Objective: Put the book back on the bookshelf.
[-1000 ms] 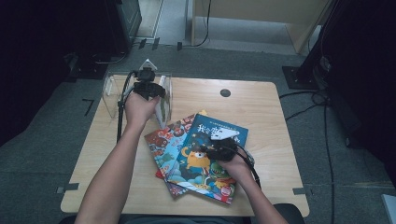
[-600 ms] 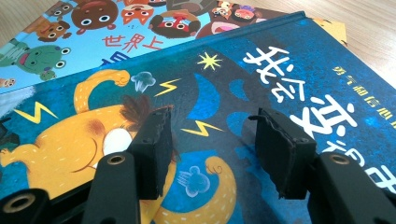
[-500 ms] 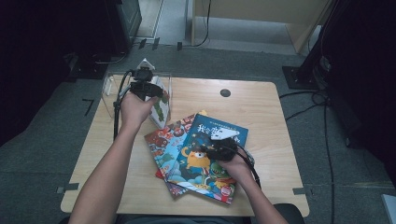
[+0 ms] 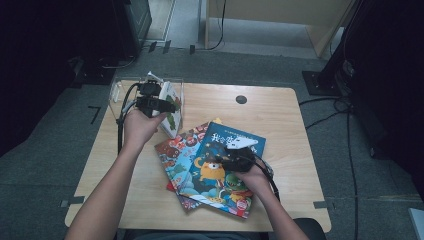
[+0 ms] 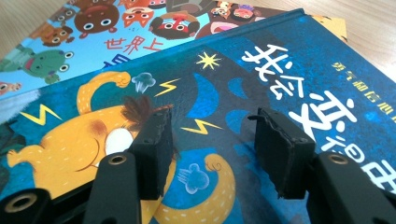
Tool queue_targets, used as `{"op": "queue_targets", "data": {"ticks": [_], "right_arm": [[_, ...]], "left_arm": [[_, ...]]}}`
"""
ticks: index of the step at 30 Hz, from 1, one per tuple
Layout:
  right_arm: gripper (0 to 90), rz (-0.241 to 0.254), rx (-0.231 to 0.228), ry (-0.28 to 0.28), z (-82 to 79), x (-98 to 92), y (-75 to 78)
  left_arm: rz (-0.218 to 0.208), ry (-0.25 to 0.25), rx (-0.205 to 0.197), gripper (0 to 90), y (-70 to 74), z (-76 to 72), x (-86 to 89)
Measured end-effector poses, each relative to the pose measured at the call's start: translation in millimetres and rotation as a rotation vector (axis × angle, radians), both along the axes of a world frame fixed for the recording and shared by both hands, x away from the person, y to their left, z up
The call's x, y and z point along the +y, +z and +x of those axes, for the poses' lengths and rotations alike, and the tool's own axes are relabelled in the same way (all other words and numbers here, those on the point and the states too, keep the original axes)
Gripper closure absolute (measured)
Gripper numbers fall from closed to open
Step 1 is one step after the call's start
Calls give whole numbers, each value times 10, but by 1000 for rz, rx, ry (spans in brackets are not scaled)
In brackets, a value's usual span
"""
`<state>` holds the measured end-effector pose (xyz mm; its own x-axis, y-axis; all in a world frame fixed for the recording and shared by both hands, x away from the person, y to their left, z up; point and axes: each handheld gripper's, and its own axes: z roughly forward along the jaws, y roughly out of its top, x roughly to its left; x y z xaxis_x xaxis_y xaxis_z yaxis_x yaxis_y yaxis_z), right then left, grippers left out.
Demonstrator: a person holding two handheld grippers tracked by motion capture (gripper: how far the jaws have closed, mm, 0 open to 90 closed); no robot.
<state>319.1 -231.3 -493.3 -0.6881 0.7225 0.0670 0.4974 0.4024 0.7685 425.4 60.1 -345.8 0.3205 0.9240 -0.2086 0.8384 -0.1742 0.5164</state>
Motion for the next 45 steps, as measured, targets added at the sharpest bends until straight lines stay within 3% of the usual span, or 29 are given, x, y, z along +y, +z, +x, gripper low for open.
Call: {"op": "queue_targets", "data": {"ticks": [6, 17, 27, 30, 35, 40, 45], "right_arm": [[505, 16, 19, -20, 8, -82, 33], [518, 30, 36, -49, 10, -236, 73], [549, 35, 46, -104, 7, -454, 120], [569, 38, 56, -134, 9, -556, 125], [622, 44, 60, -190, -7, -726, 104], [707, 36, 73, -233, -6, -874, 83], [792, 24, 77, -273, -22, -1009, 64]], "left_arm": [[-9, -44, -31, 492, -45, -172, -2], [-50, -118, -4, 519, -263, -360, 5], [-127, -202, 19, 681, -548, -497, 7], [-130, -219, 36, 707, -643, -517, 0], [-119, -265, 1, 810, -752, -591, -8], [-136, -304, 37, 848, -897, -618, -31], [-141, -320, 31, 868, -1004, -664, -39]]}}
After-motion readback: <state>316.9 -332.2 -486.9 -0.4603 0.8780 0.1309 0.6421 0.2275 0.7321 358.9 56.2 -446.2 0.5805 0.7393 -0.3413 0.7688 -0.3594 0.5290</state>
